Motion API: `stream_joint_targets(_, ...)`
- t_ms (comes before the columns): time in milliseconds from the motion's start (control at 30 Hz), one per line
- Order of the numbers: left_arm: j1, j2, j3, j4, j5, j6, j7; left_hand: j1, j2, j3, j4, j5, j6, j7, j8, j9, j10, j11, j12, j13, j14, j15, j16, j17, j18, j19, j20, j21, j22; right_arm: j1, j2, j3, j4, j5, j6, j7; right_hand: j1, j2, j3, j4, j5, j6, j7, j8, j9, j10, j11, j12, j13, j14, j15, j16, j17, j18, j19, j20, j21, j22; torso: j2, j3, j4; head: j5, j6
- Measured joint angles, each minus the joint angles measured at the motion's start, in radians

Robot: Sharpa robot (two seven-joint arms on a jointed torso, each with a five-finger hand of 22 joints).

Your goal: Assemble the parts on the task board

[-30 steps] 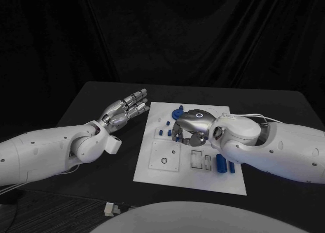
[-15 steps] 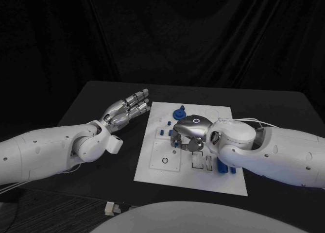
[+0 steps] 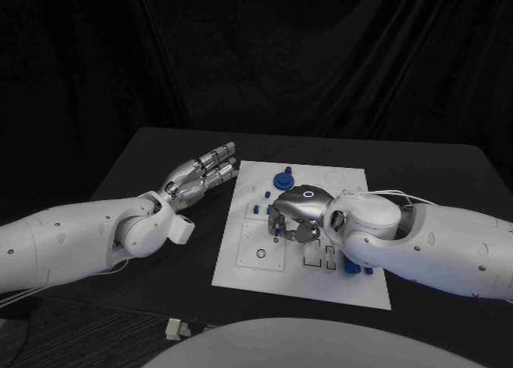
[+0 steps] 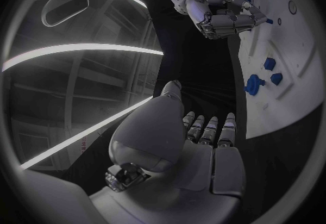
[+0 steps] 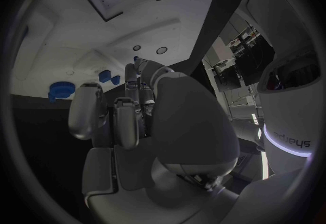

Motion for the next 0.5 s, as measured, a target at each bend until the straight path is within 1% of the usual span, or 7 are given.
stream_joint_targets(267,-0.004,0.001,0.0,-0.001,0.0,0.002,0.0,0.0,0.0,0.0,0.0,0.0,0.0,0.0,0.0,0.0,0.0,0.0,0.0,0.0,0.0,0.0,0.0,0.0,0.0,0.0,0.0,0.0,0.0,-0.006,0.005,0.0,-0.002,0.0,0.0,0.0,0.0,0.0,0.0,0.0,0.0,-0.002,-0.002,0.0,0.0,0.001,0.001,0.0,0.0,0.0,0.0,0.0,0.0,0.0,0.0,0.0,0.0,0.0,0.0,0.0001,0.0,-0.001,0.0)
stream_joint_targets(300,-0.004,0.001,0.0,-0.001,0.0,0.002,0.0,0.0,0.0,0.0,0.0,0.0,-0.003,0.003,0.0,0.0,0.0,0.0,0.0,0.0,0.0,0.0,0.0,0.0,0.0,0.0,0.0,0.0,0.0,-0.006,0.005,0.0,-0.003,0.0,0.0,0.0,0.0,0.0,0.0,0.0,0.0,-0.002,-0.002,0.0,0.0,0.001,0.001,0.0,0.0,0.0,0.0,0.0,0.0,0.0,0.0,0.0,0.0,0.0,0.0,0.0002,-0.0001,-0.001,0.0)
stream_joint_targets(500,-0.006,0.002,0.0,-0.002,0.0,0.003,0.0,0.0,0.0,0.0,0.0,0.0,-0.003,0.004,0.0,0.0,0.0,0.0,0.0,0.0,0.0,0.0,0.0,0.0,0.0,0.0,0.0,0.0,0.0,-0.012,0.011,0.0,-0.015,0.0,0.002,0.001,0.0,0.0,0.002,-0.002,0.0,-0.002,-0.002,0.0,0.0,0.001,0.001,0.0,0.0,0.0,0.0,-0.004,0.0,0.0,0.0,0.0,0.0,0.0,0.0,0.0003,-0.0003,0.0,0.0)
